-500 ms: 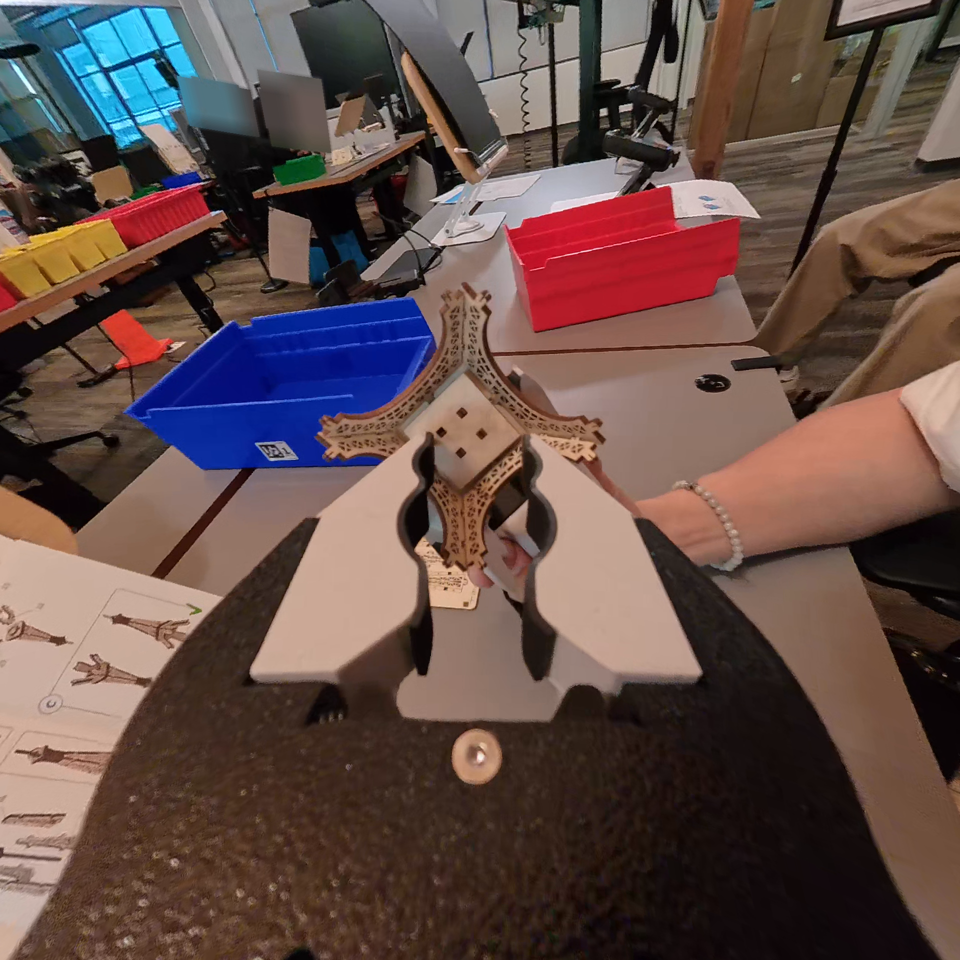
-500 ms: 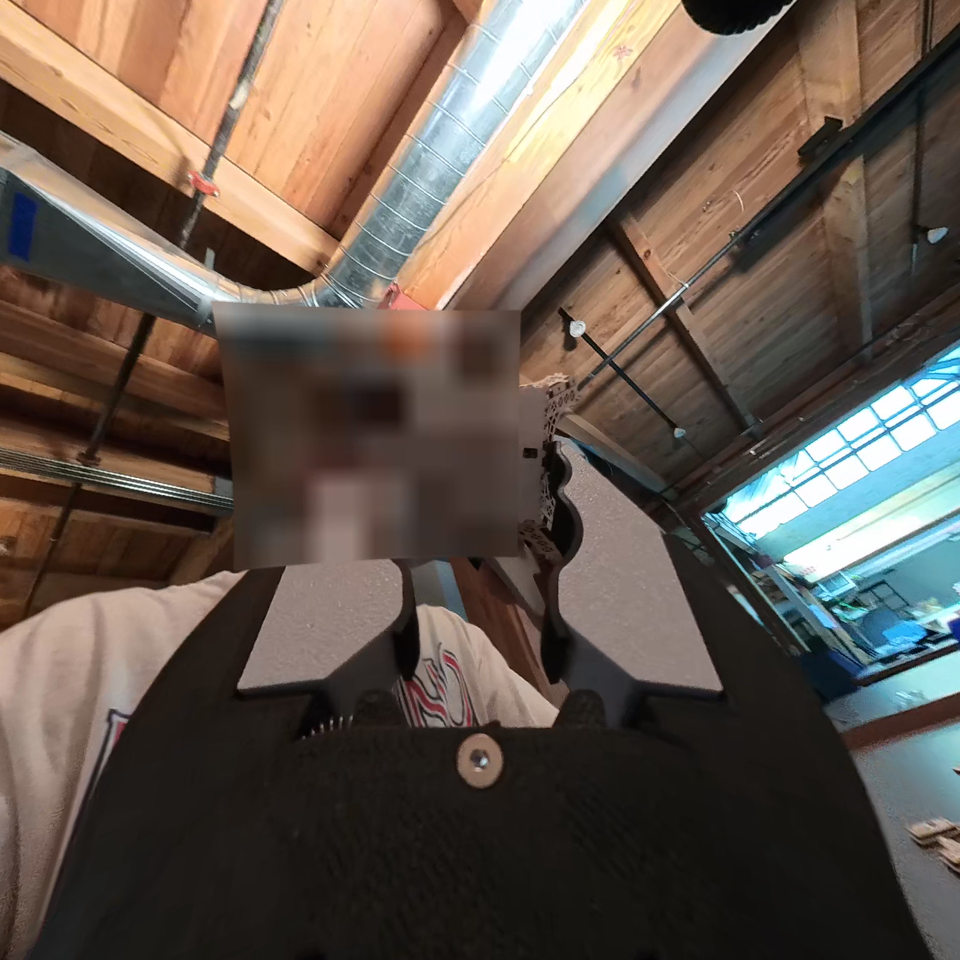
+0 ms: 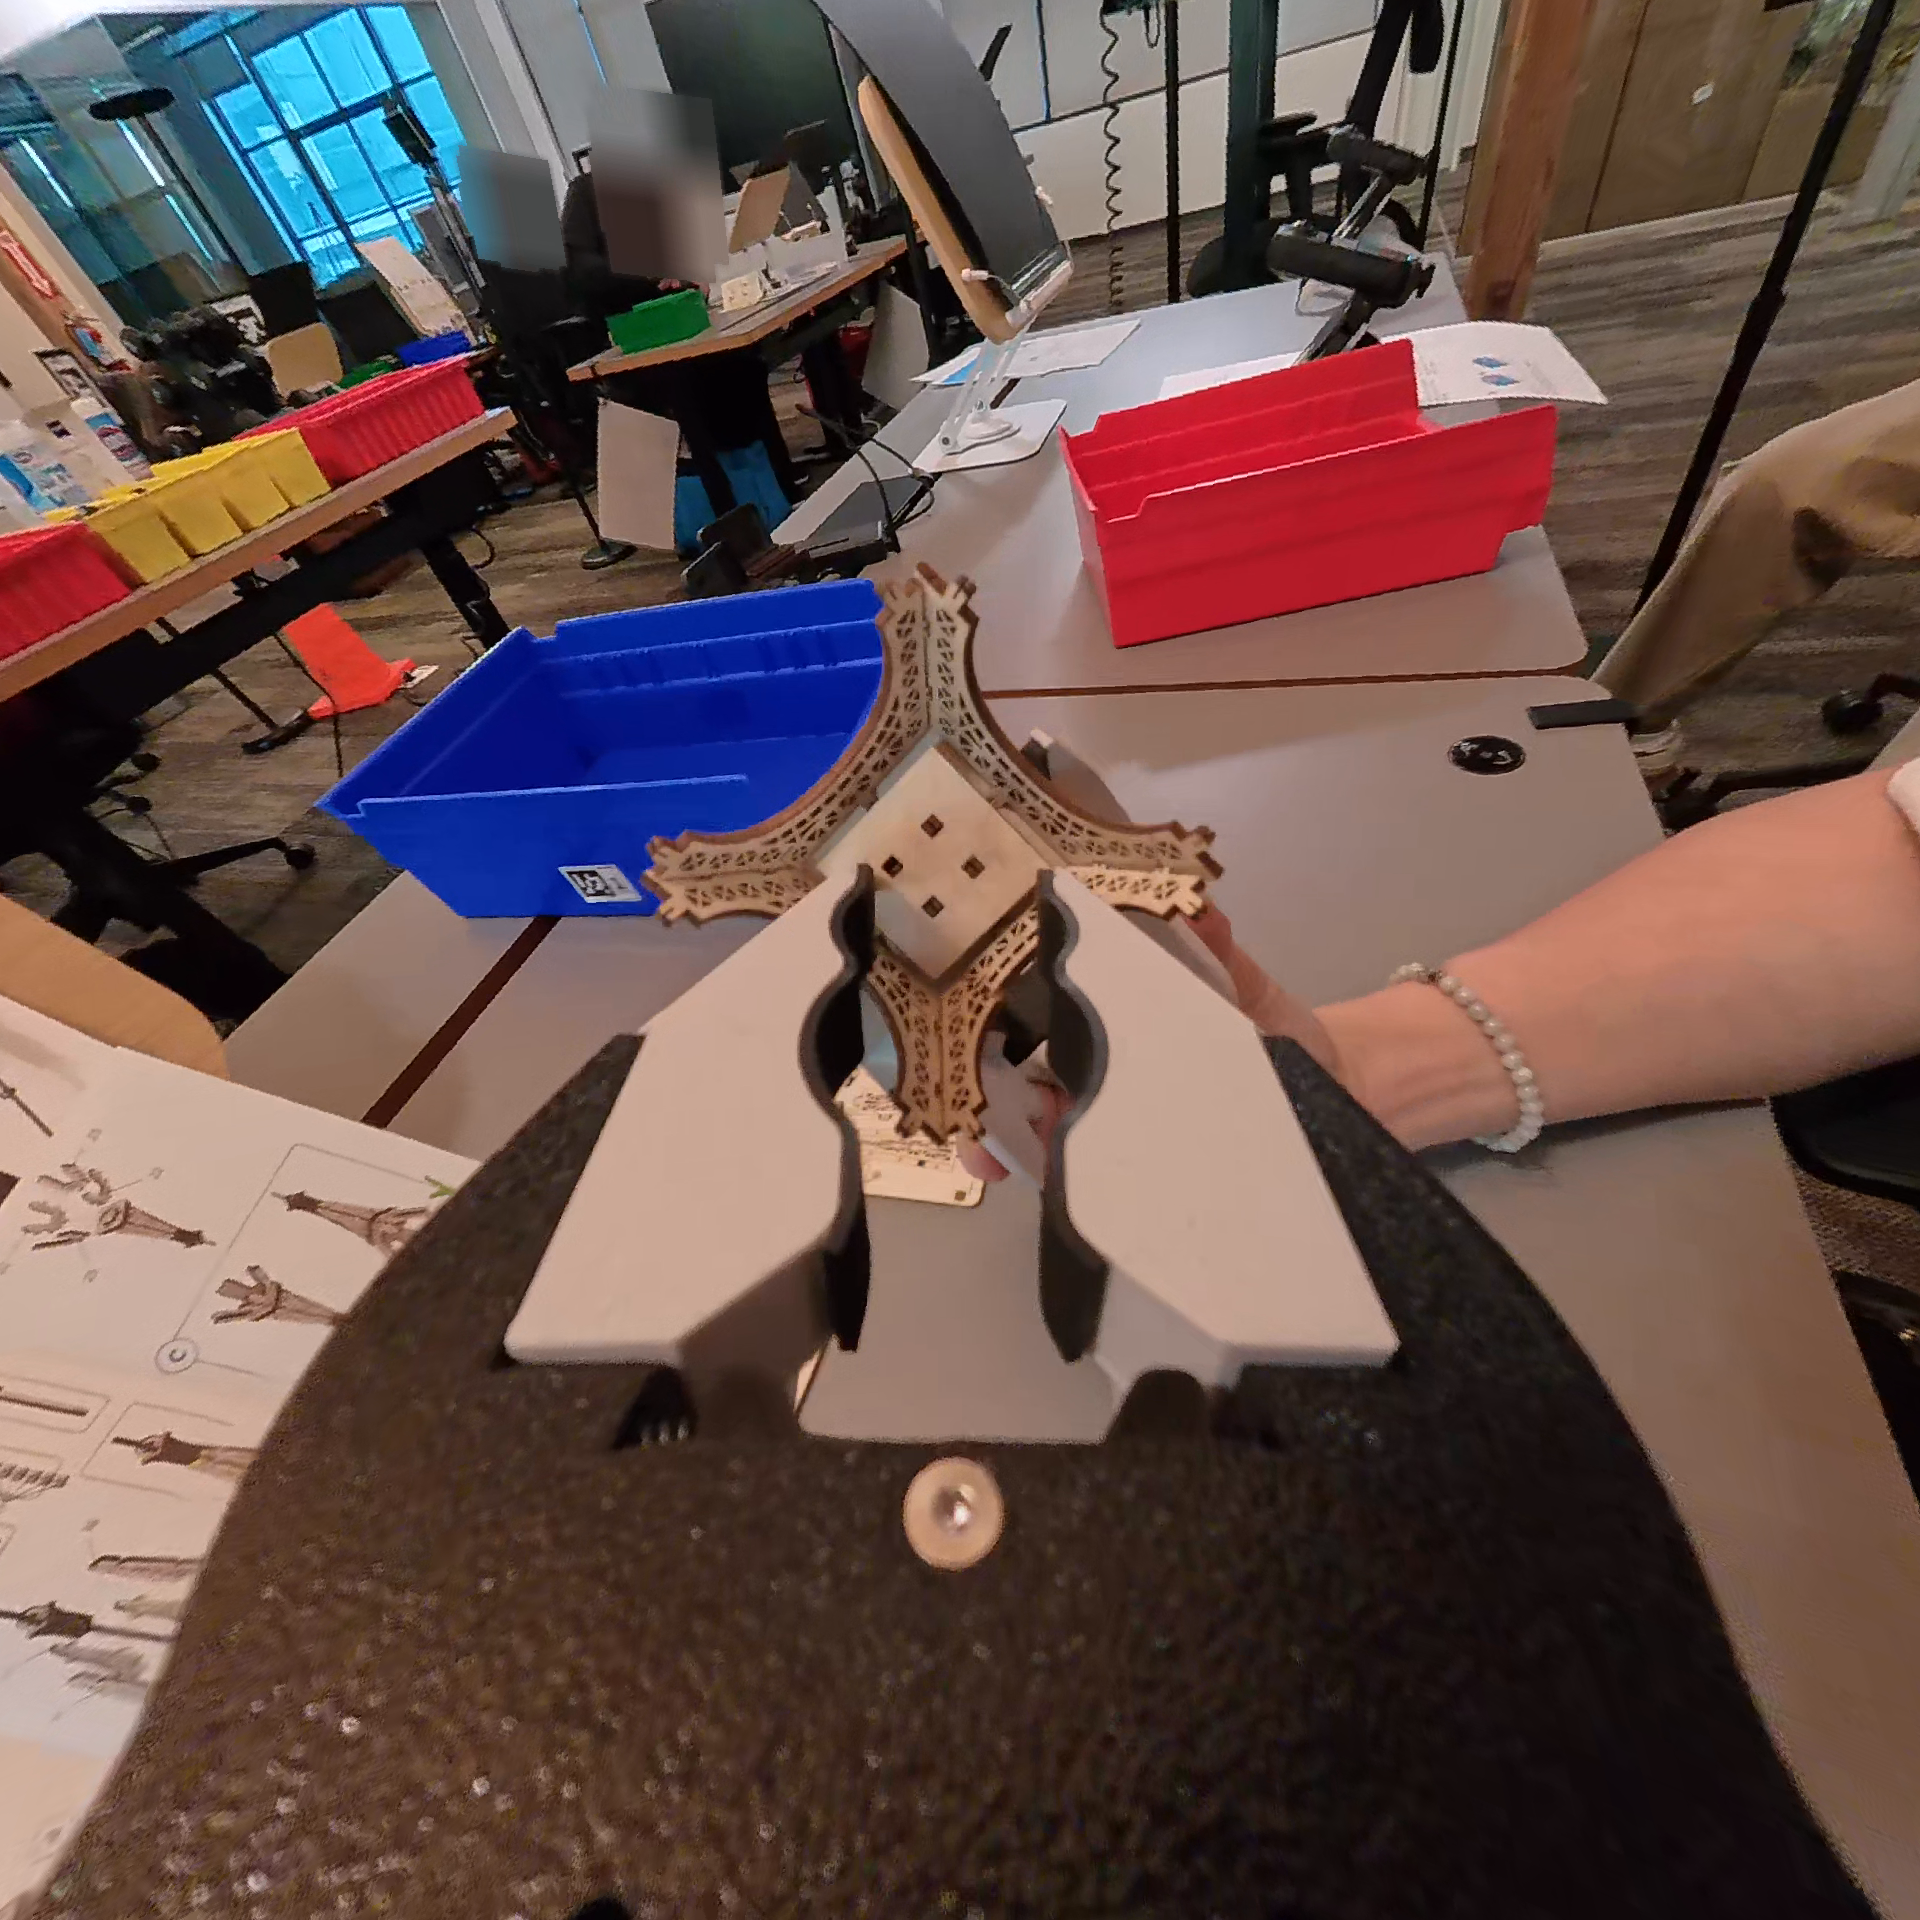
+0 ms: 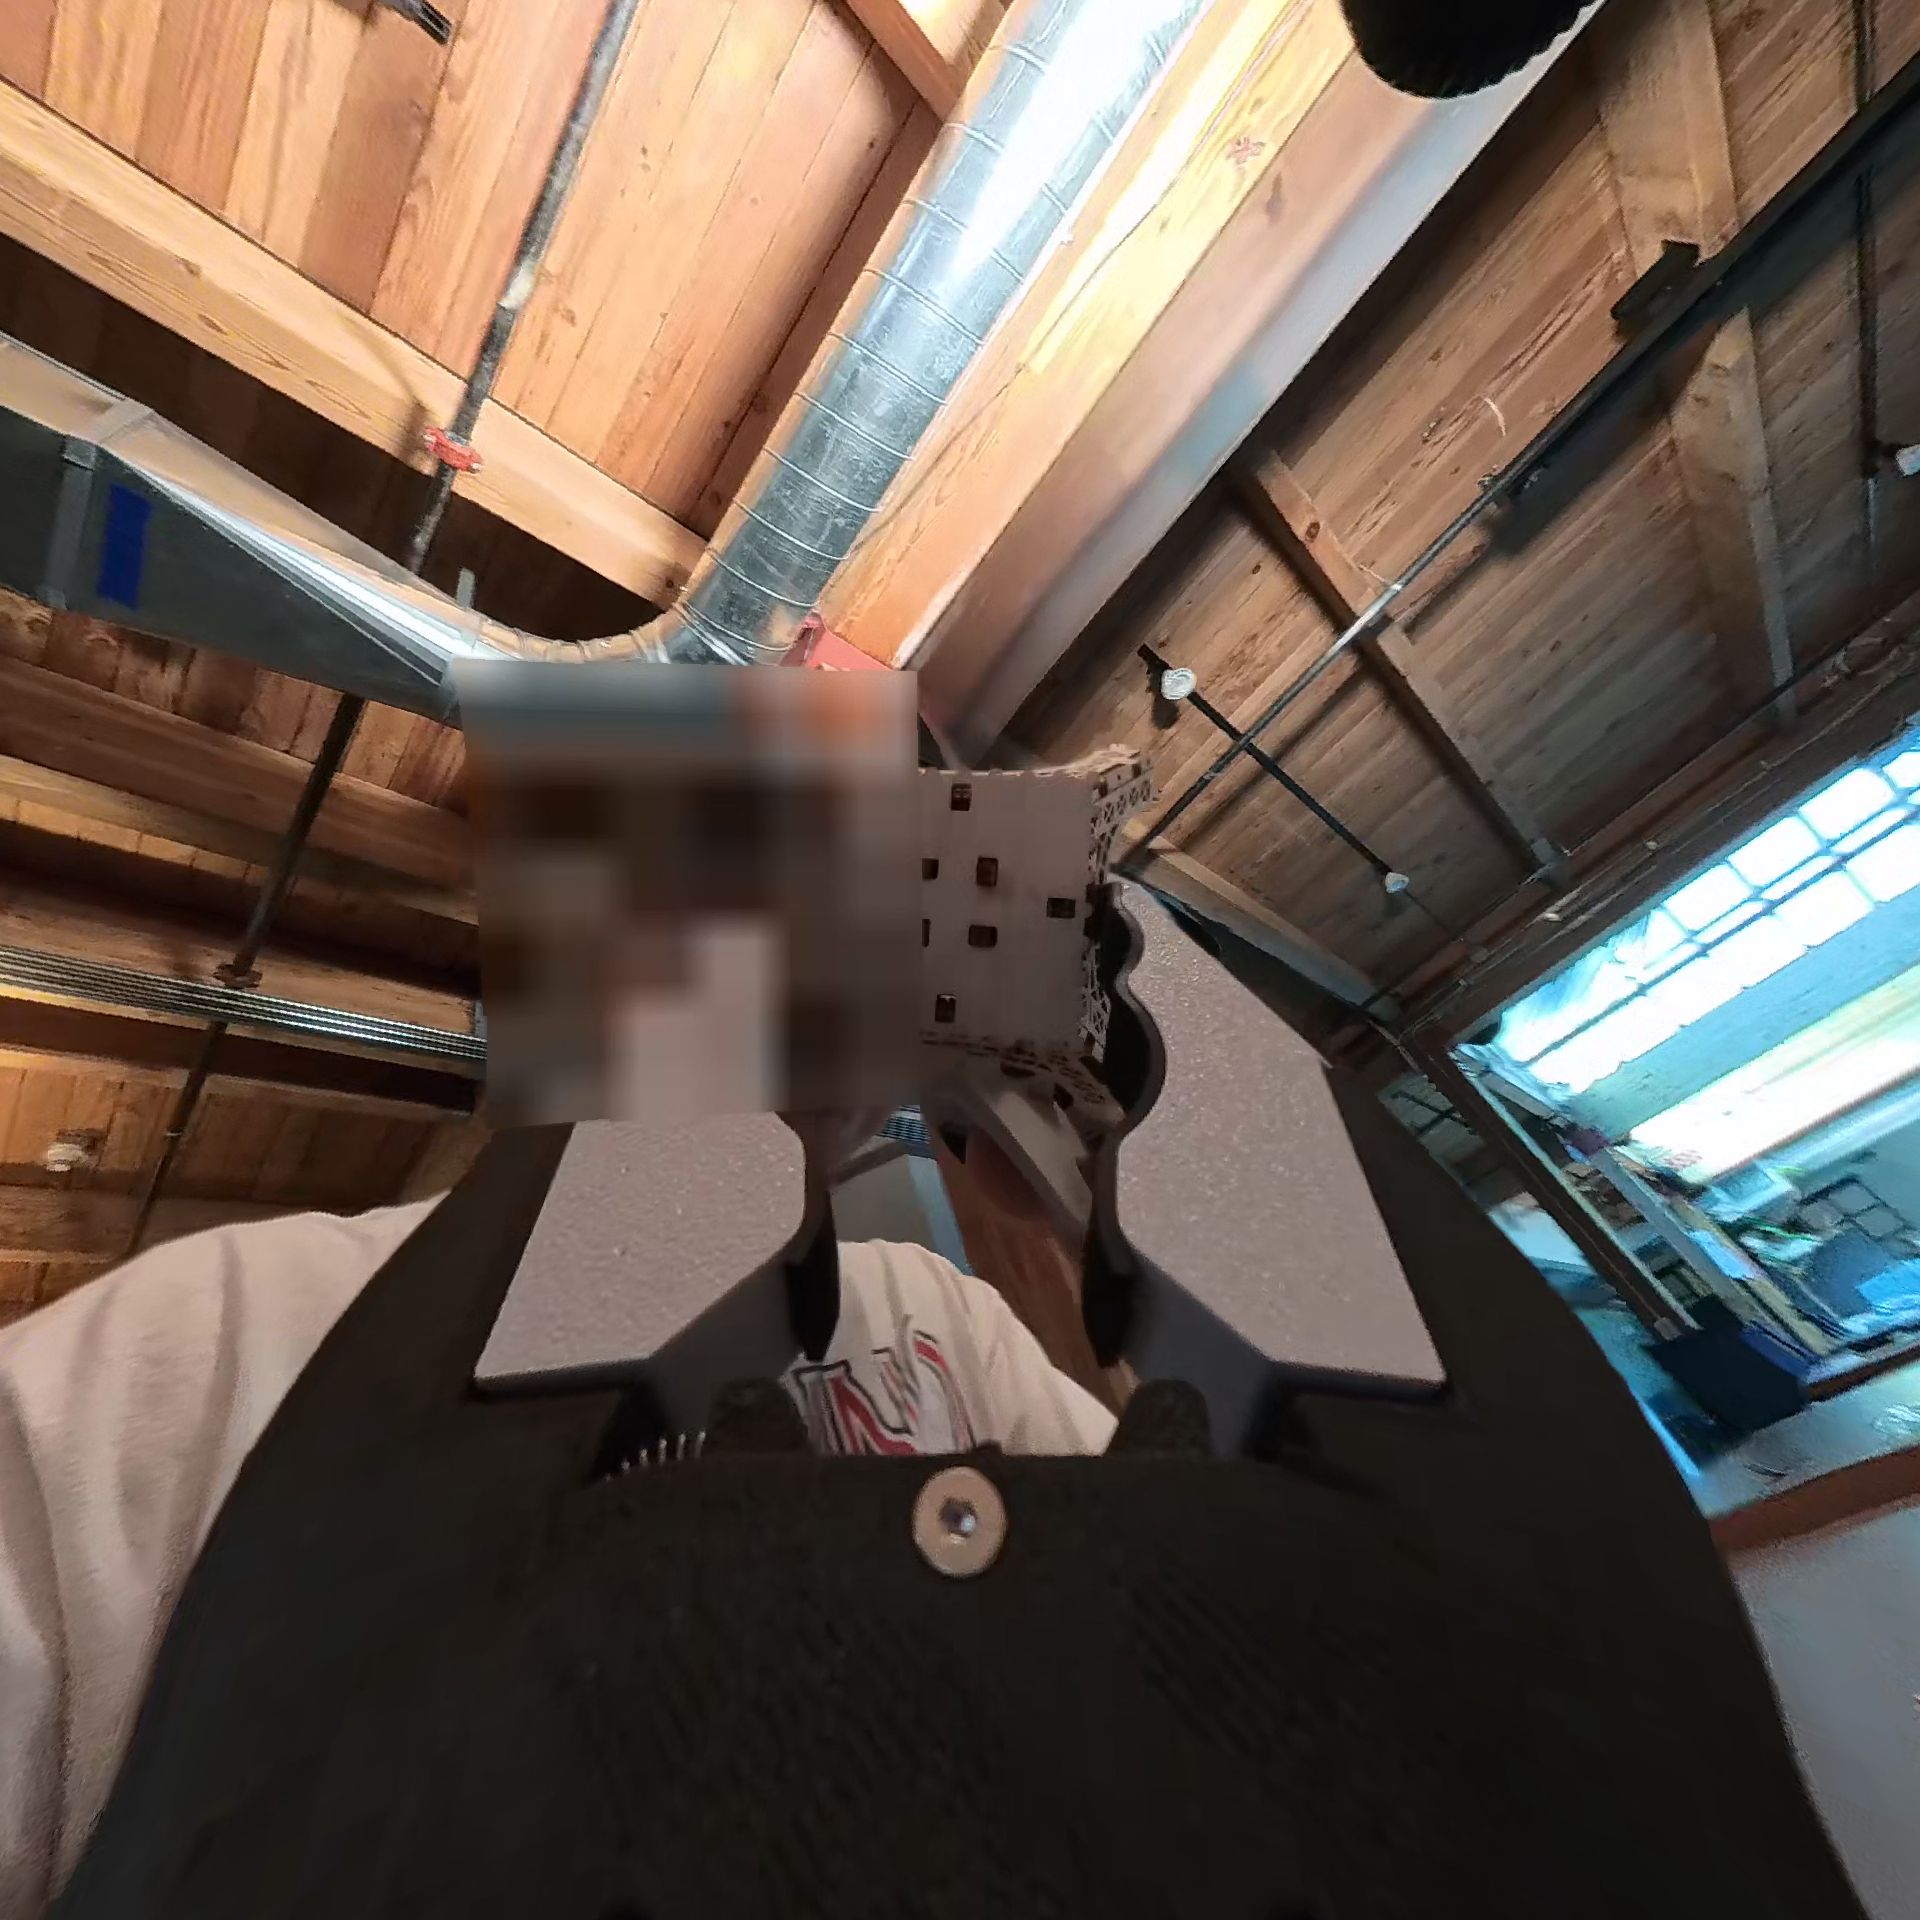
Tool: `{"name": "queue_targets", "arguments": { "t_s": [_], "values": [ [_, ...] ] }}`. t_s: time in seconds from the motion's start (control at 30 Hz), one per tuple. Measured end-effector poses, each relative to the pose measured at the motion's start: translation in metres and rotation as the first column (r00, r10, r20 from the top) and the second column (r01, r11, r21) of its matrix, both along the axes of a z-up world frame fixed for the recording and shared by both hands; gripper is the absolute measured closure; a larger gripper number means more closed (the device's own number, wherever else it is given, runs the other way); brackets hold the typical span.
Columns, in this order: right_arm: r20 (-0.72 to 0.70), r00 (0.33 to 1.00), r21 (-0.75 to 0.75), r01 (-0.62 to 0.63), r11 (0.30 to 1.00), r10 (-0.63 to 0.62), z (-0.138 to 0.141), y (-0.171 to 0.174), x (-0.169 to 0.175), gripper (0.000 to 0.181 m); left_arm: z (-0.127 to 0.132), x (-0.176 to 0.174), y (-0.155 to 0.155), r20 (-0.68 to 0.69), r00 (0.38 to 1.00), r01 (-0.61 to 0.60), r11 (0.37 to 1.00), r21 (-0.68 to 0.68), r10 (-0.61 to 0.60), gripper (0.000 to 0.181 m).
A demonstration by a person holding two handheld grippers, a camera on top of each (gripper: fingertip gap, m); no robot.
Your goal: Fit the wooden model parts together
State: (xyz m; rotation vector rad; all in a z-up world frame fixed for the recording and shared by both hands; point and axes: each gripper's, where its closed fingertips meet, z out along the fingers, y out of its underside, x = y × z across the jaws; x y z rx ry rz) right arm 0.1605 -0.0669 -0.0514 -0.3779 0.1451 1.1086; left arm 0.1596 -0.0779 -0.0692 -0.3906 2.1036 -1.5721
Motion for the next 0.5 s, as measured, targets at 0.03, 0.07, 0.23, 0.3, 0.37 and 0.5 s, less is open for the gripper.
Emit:
{"name": "queue_targets", "arguments": {
  "t_s": [0.03,0.07,0.23,0.3,0.37,0.5],
  "values": [
    [0.004,0.999,-0.036,0.034,0.999,-0.034,-0.001,0.002,0.003,0.131,-0.001,0.002,0.002,0.001,1.0,-0.009,1.0,0.01,0.009,0.154],
    [0.018,0.996,-0.095,0.091,0.991,-0.09,-0.002,0.006,0.007,0.131,-0.002,0.006,0.005,-0.004,1.0,-0.023,1.0,0.019,0.023,0.155],
    [0.318,0.842,-0.449,0.539,0.712,-0.437,-0.017,0.01,0.043,0.13,-0.006,0.026,0.042,-0.04,0.994,-0.095,0.992,0.085,0.099,0.146],
    [0.581,0.707,-0.524,0.705,0.478,-0.405,-0.031,0.022,0.045,0.13,-0.008,0.036,0.056,-0.06,0.988,-0.137,0.987,0.085,0.142,0.146],
    [0.769,0.557,-0.496,0.83,0.257,-0.315,-0.045,0.029,0.046,0.13,-0.01,0.039,0.064,-0.098,0.985,-0.137,0.987,0.079,0.144,0.146],
    [0.906,0.411,-0.414,0.91,-0.002,-0.103,-0.075,0.036,0.053,0.13,-0.016,0.043,0.073,-0.164,0.976,-0.134,0.988,0.072,0.144,0.149]
  ]
}}
